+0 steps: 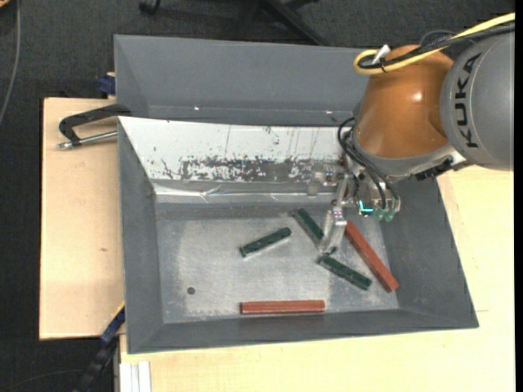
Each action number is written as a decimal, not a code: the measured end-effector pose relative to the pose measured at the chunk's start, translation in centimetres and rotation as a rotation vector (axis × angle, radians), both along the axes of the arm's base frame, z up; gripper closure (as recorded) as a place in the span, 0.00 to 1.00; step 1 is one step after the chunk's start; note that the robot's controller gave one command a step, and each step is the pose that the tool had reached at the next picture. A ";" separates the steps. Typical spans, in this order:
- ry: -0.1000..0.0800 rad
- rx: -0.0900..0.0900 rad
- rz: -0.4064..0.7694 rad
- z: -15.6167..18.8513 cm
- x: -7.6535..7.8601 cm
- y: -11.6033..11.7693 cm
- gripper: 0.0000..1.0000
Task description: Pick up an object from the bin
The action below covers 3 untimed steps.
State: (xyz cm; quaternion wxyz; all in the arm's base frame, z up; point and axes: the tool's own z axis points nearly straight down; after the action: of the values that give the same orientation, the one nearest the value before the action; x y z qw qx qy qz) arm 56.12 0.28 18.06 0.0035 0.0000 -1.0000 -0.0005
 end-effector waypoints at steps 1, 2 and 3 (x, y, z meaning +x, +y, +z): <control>-0.008 0.000 0.000 0.4 0.2 0.0 0.00; -0.010 0.000 0.155 -4.2 1.0 3.3 0.00; -0.012 0.002 0.282 -5.7 1.0 8.4 0.00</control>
Offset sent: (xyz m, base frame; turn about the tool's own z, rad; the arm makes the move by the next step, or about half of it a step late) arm 0.0196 0.0795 -0.1106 -0.3717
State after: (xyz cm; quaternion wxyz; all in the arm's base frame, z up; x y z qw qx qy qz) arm 57.14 8.73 12.34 -0.0023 0.1407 -0.9900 -0.0008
